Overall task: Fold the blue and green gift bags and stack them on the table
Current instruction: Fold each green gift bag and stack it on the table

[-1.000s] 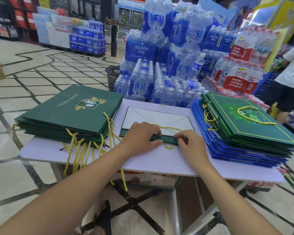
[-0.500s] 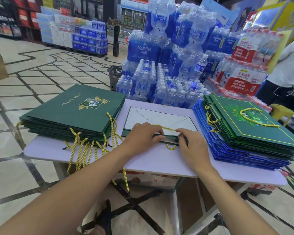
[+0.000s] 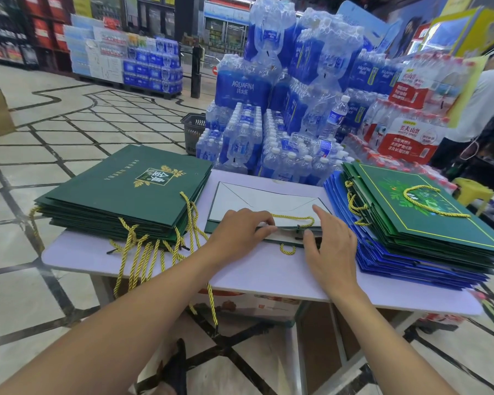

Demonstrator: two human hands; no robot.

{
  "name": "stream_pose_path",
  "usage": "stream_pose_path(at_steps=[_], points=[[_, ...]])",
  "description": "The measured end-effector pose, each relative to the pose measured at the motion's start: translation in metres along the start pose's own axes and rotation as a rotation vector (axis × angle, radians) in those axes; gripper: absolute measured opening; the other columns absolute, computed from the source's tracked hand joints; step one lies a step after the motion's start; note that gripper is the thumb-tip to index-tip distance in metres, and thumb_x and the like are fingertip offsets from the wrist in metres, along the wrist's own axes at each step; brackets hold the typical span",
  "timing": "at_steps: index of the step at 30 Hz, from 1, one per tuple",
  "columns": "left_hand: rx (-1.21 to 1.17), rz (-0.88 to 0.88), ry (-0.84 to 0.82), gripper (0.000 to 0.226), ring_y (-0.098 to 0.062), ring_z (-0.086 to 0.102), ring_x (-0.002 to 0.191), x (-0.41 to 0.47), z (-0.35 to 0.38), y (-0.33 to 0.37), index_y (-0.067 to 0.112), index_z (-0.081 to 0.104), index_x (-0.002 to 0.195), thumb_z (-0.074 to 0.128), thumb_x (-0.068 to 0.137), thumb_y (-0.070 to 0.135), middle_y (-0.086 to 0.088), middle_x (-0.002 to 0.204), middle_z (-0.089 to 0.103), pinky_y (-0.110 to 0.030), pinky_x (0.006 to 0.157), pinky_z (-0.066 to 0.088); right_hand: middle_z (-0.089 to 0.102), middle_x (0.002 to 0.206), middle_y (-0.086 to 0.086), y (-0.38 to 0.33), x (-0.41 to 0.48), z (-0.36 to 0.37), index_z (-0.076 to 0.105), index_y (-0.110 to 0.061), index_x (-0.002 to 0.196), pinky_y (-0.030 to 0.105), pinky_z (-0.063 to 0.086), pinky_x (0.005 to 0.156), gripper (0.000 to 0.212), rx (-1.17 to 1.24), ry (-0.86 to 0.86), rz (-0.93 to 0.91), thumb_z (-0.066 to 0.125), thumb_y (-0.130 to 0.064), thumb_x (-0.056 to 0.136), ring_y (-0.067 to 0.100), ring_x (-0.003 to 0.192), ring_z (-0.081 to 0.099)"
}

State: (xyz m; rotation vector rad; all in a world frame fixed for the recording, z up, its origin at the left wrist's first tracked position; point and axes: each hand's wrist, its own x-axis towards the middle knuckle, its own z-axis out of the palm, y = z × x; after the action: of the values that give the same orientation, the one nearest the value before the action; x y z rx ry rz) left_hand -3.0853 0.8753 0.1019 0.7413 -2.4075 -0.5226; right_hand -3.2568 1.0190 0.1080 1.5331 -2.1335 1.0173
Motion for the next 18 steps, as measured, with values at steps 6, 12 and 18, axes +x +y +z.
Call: stream_pose_path(at_steps=[6,12,18], points=[[-0.036,-0.008,0.007,0.02,-0.013,0.06,0.083,0.0,-0.001,0.0,0.036,0.065,0.1,0.051,0.104,0.049,0.013,0.086,0.069,-0.041,0.09,0.042,0.062,0.102,-0.008,-0.001,0.0,-0.005,0.065,-0.026,0.103,0.034,0.031,0.087,0.014,-0.002,0.136,0.028,0.056,-0.026,0.092,0.019,0.099,0.057],[-0.056,-0.018,0.007,0.022,-0.017,0.061,0.083,0.001,0.002,-0.002,0.037,0.063,0.1,0.046,0.104,0.051,0.01,0.085,0.07,-0.042,0.09,0.044,0.054,0.057,-0.016,-0.01,-0.006,-0.009,0.072,-0.03,0.077,0.024,0.028,0.059,0.019,-0.042,0.065,0.102,0.062,-0.032,0.093,0.005,0.056,0.047],[-0.034,-0.004,0.023,0.02,-0.017,0.059,0.084,0.002,0.001,-0.001,0.032,0.065,0.104,0.049,0.105,0.045,0.01,0.087,0.07,-0.039,0.085,0.041,0.067,0.057,-0.006,-0.012,0.004,-0.006,0.076,-0.031,0.093,0.034,0.053,0.057,0.021,0.207,-0.27,0.271,0.059,-0.043,0.098,0.015,0.051,0.061]])
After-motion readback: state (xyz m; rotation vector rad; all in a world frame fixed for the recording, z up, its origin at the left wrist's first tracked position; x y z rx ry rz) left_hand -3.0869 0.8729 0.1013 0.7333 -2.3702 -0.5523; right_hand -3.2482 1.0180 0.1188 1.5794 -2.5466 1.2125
